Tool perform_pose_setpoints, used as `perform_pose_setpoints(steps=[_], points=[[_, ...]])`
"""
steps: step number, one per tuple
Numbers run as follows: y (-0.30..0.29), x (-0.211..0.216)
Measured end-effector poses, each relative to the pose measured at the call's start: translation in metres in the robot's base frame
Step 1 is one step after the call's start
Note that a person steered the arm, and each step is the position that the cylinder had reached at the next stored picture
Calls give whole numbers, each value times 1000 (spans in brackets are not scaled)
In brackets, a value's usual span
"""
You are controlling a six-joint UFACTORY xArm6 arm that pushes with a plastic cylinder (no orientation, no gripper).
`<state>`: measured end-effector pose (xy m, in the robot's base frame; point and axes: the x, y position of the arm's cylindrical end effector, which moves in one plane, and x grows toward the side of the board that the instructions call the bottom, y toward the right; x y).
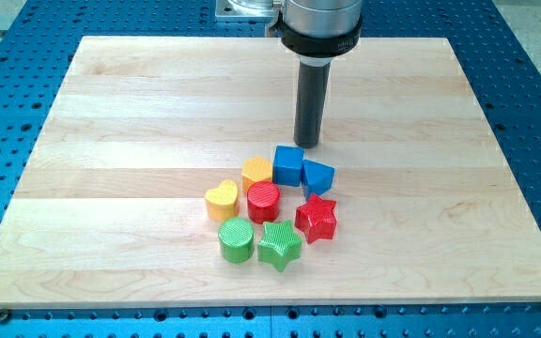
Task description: Push the cube slightly to the down
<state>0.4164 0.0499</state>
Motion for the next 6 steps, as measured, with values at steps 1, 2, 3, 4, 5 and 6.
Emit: perform_pose_setpoints(steps=[1, 2, 3, 4, 5, 6], points=[[9, 10], [17, 26], [14, 37], [9, 37], [2, 37], [-5, 37]])
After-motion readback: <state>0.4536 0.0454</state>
